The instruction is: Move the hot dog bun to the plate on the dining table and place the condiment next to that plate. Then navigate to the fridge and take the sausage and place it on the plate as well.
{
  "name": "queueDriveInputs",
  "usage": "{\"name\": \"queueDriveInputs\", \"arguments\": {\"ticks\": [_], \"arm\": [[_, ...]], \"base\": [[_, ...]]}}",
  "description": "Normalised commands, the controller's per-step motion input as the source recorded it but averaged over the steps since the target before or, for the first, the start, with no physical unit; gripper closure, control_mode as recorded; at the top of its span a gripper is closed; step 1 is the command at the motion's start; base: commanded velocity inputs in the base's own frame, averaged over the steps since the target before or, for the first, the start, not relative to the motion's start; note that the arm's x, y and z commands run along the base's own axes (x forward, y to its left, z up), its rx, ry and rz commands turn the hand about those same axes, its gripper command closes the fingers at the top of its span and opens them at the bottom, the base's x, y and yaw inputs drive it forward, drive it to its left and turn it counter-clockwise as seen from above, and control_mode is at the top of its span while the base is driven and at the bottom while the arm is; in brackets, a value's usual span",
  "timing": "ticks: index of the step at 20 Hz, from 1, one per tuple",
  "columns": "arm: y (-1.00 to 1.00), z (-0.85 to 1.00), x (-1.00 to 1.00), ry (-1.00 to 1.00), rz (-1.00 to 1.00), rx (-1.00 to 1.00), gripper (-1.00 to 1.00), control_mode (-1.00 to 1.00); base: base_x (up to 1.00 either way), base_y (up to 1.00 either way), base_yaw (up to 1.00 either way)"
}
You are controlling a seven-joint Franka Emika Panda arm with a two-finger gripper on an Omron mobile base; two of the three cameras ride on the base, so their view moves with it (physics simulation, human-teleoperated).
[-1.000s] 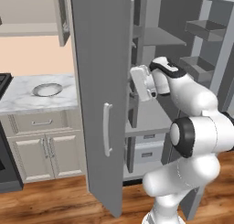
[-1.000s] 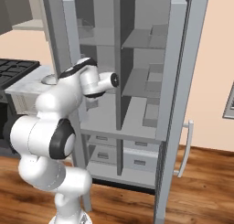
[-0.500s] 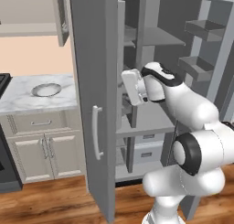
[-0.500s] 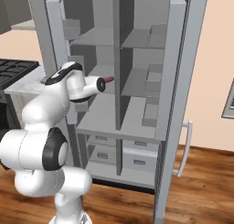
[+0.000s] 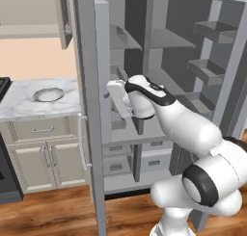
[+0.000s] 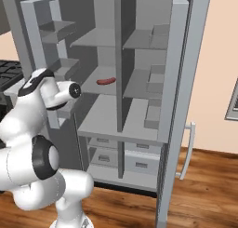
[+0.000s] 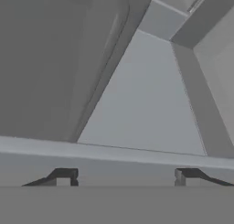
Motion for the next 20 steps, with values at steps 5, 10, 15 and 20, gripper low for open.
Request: {"name": "queueDriveInputs", "arguments": {"ticks": [5,10,15,20], "arm": [[0.87,0.0,-0.04,0.0,-0.04,-0.06,-1.0,-1.0],[-0.2,0.07,-0.48,-0.01,-0.01,-0.01,-1.0,-1.0],[-0.69,0.32,-0.33,0.0,-0.01,-0.02,-1.0,-1.0],[-0.84,0.41,-0.15,0.0,-0.02,-0.11,-1.0,-1.0]], "base": [[0.0,0.0,0.0],[0.0,0.0,0.0],[0.0,0.0,0.0],[0.0,0.0,0.0]]}}
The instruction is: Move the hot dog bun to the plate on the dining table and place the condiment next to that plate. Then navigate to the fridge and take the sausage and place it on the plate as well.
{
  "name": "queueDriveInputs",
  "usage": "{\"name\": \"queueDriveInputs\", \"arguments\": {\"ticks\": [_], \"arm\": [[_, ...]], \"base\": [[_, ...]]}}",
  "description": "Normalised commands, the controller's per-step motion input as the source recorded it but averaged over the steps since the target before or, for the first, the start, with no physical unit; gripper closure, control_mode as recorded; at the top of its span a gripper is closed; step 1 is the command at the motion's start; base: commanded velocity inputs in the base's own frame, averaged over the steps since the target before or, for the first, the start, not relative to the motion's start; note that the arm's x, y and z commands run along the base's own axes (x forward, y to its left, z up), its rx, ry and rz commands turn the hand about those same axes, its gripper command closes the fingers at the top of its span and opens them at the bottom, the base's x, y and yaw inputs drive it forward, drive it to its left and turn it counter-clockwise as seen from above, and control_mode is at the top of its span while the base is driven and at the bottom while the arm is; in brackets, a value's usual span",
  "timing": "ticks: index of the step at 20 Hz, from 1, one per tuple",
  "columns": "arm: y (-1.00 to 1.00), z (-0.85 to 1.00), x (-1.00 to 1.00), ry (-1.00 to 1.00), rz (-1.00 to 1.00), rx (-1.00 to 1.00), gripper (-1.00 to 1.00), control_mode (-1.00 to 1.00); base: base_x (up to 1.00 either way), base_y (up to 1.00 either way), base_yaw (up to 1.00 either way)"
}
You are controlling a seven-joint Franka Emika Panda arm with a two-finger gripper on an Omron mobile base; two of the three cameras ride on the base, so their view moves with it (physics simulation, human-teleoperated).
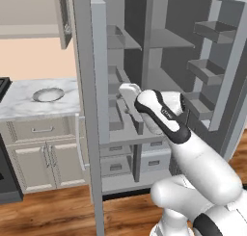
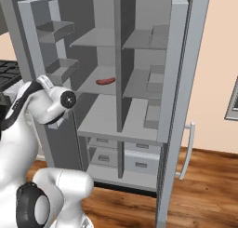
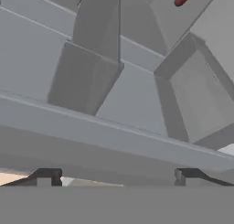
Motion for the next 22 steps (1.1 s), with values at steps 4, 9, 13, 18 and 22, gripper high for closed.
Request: {"name": "queueDriveInputs", "arguments": {"ticks": [4,9,13,18,22], "arm": [[-0.75,0.41,-0.13,0.08,-0.06,-0.33,-1.0,-1.0],[-0.67,0.31,-0.18,0.16,-0.06,-0.45,-1.0,-1.0],[-0.78,0.05,-0.43,0.07,-0.01,-0.46,-1.0,-1.0],[-0.68,-0.2,-0.67,0.03,0.0,-0.4,-1.0,-1.0],[-0.44,-0.4,-0.98,-0.16,0.0,-0.24,-1.0,-1.0]], "base": [[0.0,0.0,0.0],[0.0,0.0,0.0],[0.0,0.0,0.0],[0.0,0.0,0.0],[0.0,0.0,0.0]]}}
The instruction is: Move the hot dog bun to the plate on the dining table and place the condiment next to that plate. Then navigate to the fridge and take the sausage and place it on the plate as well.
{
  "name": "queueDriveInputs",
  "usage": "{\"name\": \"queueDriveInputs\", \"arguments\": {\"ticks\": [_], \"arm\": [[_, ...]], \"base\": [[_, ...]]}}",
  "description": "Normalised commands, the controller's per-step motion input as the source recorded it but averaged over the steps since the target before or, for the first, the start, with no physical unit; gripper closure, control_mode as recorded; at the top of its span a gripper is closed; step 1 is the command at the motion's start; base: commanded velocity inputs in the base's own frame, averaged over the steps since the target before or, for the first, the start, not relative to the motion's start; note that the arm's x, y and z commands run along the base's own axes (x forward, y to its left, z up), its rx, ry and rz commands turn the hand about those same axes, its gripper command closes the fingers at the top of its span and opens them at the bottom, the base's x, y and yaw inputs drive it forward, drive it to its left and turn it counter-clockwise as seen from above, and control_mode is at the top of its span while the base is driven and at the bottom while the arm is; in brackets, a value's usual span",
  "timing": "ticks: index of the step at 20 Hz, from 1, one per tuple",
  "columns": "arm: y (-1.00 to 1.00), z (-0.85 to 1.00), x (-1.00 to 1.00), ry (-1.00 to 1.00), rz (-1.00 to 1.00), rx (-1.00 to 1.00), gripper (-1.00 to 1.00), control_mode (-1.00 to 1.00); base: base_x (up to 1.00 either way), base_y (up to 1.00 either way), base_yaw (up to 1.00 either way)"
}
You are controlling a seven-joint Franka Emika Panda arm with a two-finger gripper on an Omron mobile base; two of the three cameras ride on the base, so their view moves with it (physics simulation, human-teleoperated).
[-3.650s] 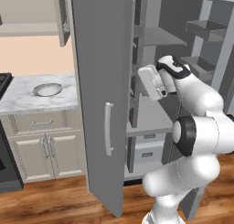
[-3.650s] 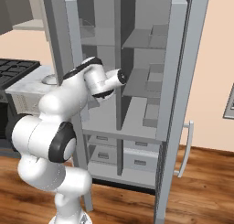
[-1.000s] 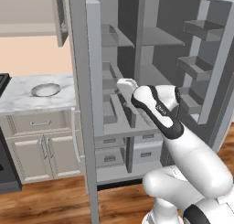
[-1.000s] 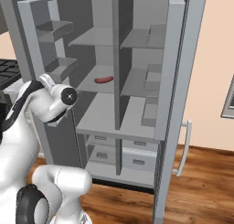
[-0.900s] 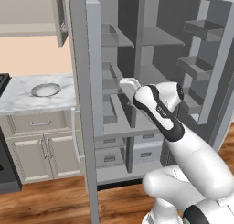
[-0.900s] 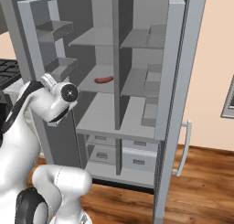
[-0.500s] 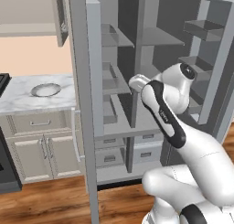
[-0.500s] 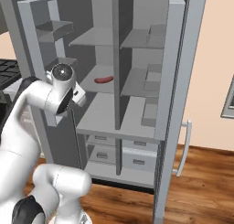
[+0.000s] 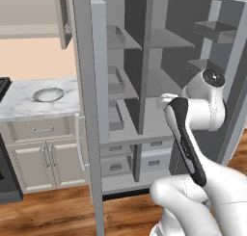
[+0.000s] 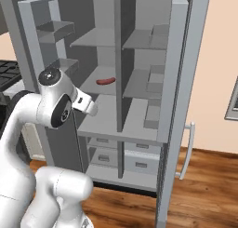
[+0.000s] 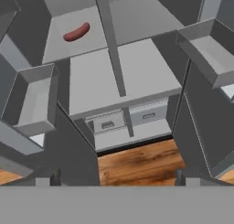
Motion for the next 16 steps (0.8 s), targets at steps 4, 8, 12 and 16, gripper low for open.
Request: {"name": "queueDriveInputs", "arguments": {"ticks": [4,8,12,16], "arm": [[-0.38,0.0,-1.0,-0.14,0.0,-0.02,-1.0,-1.0],[-0.11,0.02,-0.88,-0.04,0.0,0.0,-1.0,-1.0],[0.06,0.0,-0.23,0.01,0.0,0.0,-1.0,-1.0],[0.0,0.0,0.07,0.03,0.0,0.0,-1.0,-1.0]], "base": [[0.0,0.0,0.0],[0.0,0.0,0.0],[0.0,0.0,0.0],[0.0,0.0,0.0]]}}
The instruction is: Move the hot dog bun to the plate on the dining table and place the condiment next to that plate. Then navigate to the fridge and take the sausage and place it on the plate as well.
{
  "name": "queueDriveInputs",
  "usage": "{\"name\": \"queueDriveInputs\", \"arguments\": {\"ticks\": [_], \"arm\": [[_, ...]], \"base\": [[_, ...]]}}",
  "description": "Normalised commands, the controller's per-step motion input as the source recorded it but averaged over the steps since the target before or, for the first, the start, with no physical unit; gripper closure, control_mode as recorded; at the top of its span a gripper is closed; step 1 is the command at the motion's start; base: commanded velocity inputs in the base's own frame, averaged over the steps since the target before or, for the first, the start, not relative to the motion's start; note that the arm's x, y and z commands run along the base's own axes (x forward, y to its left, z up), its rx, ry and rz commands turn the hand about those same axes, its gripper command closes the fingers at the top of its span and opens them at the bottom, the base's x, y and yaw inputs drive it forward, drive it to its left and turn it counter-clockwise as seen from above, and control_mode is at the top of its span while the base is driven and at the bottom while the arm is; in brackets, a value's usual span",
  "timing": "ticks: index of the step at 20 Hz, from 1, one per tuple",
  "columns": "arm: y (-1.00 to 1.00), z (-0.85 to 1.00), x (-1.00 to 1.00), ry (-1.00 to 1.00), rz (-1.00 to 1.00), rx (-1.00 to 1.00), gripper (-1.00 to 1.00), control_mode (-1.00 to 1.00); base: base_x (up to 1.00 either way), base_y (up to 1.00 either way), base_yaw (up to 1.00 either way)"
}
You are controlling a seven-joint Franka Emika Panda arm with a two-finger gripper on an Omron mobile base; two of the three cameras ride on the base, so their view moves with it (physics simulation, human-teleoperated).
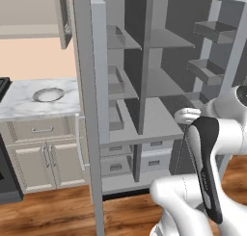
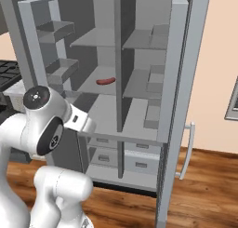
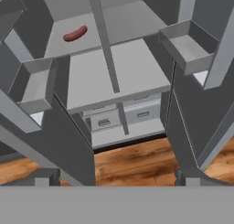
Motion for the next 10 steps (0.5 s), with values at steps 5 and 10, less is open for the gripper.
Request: {"name": "queueDriveInputs", "arguments": {"ticks": [5,10], "arm": [[0.0,0.0,0.11,0.03,0.0,0.0,-1.0,1.0],[0.0,0.0,0.0,0.0,0.0,0.0,-1.0,1.0]], "base": [[0.42,0.0,0.0],[0.95,0.02,0.0]]}}
